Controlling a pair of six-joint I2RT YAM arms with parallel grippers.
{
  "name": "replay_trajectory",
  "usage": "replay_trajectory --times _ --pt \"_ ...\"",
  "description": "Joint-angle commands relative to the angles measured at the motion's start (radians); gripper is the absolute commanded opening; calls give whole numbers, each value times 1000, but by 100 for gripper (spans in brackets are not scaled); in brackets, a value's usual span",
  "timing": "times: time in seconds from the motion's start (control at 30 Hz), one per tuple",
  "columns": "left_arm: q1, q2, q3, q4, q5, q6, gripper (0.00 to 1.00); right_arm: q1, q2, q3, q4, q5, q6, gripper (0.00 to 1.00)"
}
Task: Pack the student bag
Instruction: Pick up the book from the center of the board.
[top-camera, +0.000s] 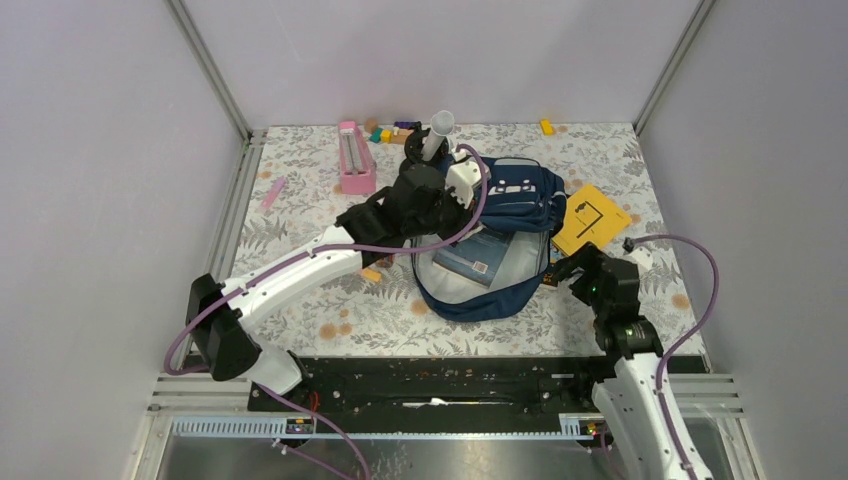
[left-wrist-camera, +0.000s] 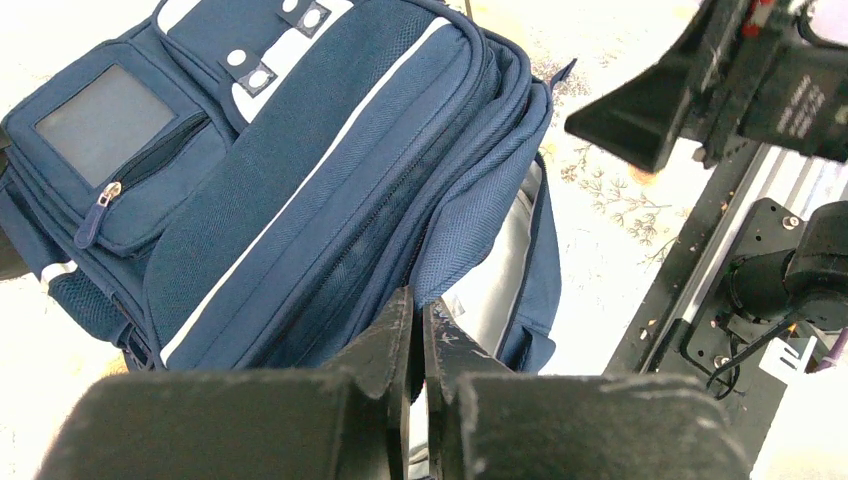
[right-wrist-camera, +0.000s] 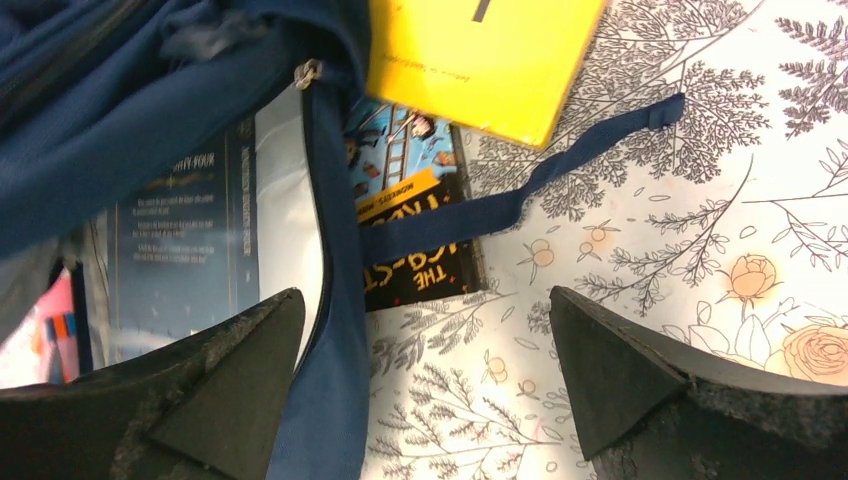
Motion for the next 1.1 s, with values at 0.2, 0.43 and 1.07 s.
replay_trajectory --times 0.2,0.43,1.07 --pt "11 -62 0 75 4 -11 0 -389 302 18 406 -361 88 99" --pt "11 -59 26 36 1 11 0 -516 539 2 693 -471 143 95" --pt "15 -73 47 10 9 22 0 -578 1029 -47 1120 -521 360 86"
